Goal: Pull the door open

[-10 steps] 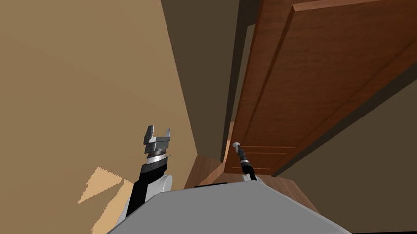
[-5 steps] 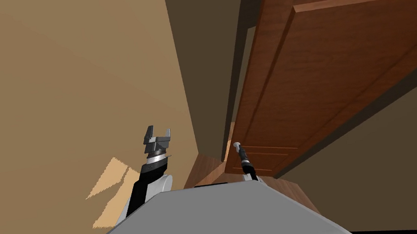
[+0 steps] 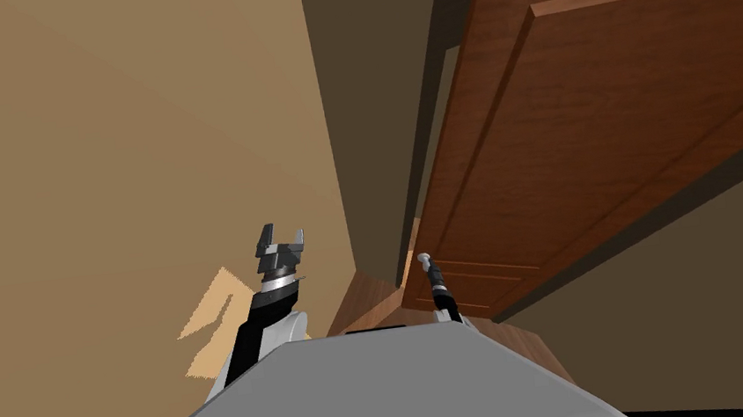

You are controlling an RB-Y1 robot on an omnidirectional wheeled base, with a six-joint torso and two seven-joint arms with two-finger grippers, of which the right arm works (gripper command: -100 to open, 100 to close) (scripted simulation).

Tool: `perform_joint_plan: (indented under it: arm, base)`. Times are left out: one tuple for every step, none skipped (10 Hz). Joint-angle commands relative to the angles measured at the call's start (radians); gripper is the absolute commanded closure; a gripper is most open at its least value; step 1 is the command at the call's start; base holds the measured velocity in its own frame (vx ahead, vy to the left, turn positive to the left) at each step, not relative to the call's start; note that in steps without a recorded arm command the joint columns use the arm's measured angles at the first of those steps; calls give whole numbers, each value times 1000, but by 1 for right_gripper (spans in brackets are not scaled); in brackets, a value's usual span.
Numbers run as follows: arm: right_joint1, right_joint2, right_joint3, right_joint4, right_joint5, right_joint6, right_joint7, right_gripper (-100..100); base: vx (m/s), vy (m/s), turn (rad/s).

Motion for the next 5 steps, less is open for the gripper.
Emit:
perform_joint_plan:
  arm:
    - [-3,-8,0,10,-19,-1,-50,100]
    - [-3,-8,0,10,-19,-1,-59,100]
    - [-6,-13,0,18,-34,-3,-96,100]
    - [-6,-13,0,18,-34,-3,-100,100]
    - [-10,-18,1,25,-49,-5,-141,100]
  base:
    - [-55,-18,83]
    - [-41,-11,56]
    - [-38,-4,93]
    - [-27,-6,50]
    - [-30,-6,102]
